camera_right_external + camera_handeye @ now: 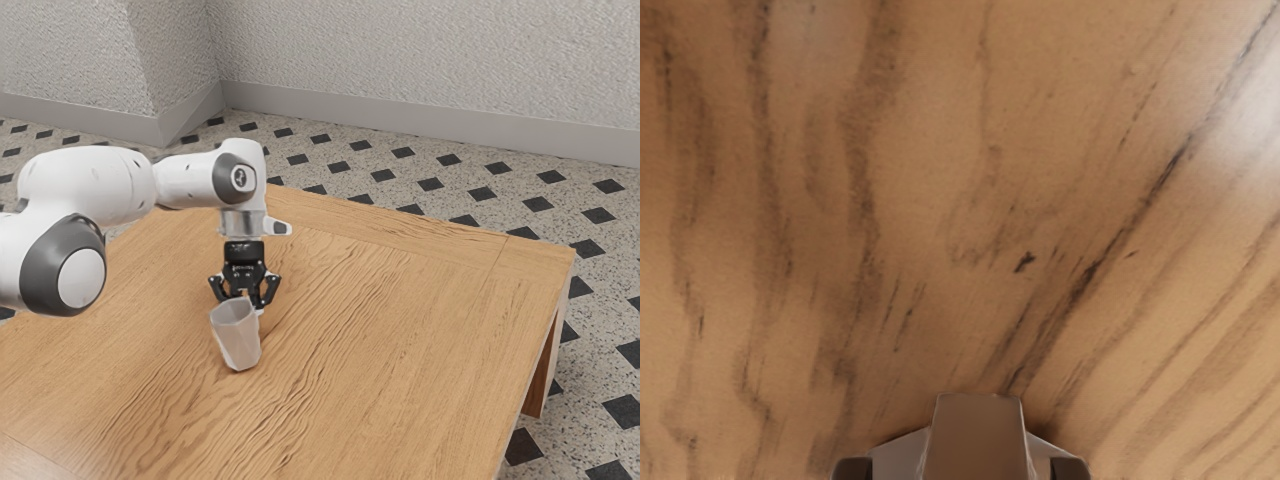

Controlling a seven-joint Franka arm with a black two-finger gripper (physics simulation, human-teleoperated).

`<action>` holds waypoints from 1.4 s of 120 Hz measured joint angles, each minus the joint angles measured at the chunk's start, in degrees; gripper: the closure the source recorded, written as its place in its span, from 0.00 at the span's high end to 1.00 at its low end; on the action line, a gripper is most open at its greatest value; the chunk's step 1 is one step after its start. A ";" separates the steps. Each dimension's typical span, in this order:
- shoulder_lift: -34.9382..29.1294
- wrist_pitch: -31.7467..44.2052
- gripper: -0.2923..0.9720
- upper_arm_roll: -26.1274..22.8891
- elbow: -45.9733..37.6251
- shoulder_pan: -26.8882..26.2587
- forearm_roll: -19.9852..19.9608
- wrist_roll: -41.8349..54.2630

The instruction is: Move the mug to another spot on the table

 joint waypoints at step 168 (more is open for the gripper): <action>-41.32 25.03 0.77 0.15 -26.23 0.46 4.87 16.47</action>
